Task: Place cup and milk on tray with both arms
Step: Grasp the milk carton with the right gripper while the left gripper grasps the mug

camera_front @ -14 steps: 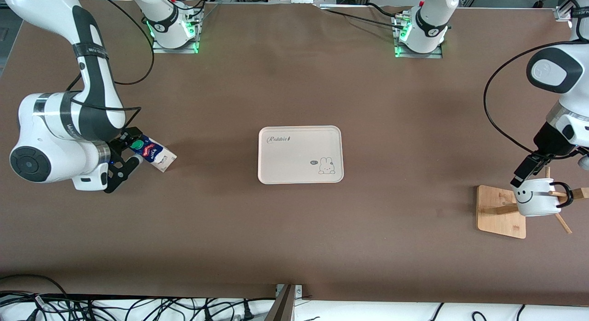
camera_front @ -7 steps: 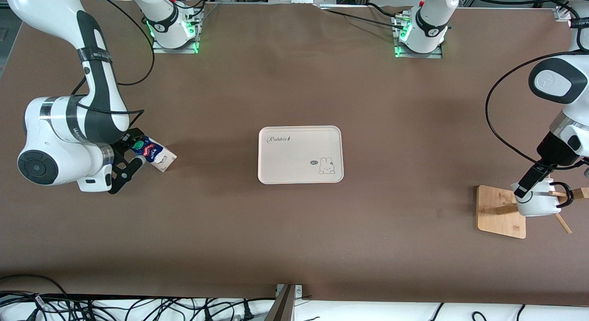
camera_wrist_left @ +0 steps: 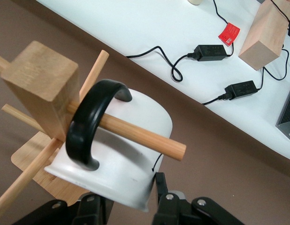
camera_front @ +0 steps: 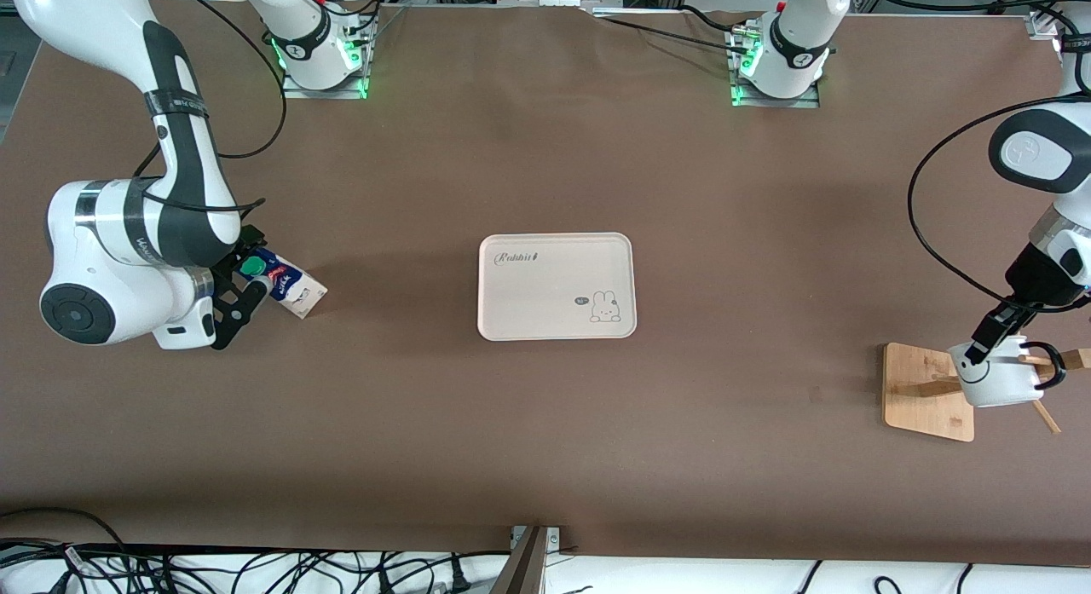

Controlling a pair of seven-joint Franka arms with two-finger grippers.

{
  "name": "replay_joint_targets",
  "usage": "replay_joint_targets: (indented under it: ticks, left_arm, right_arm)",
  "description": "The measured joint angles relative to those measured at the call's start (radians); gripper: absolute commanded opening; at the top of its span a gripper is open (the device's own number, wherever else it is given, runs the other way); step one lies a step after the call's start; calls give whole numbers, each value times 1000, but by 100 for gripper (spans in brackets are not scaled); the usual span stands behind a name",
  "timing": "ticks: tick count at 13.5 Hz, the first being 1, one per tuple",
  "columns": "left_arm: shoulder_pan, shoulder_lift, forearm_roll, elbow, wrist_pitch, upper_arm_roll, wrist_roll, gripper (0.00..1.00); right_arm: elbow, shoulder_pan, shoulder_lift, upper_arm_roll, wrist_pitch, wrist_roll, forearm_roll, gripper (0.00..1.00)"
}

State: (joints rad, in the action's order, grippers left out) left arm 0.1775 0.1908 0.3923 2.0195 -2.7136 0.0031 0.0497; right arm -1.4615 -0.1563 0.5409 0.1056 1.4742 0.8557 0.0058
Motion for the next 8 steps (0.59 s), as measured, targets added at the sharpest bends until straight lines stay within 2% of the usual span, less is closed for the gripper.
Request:
replay_joint_targets:
  ticks: [1,3,4,6,8]
  left_arm:
    - [0,1,0,0,0,-1,0,35]
    - [0,0,0,0,0,-1,0,14]
    - [0,0,1,-1,0,-4,0,9]
    - [-6,-3,3,-7,-1,-10,0,2]
    - [-7,-5,3,-11,1,-10,-1,0]
  right_arm:
    - [0,0,0,0,-7,8,0,100]
    - [0,0,0,1,-9,14,-1,100]
    - [-1,0,0,1,-7,14,-1,100]
    - [-12,0,0,1,8,15,-1,100]
    - [-43,0,1,1,52,15,-1,100]
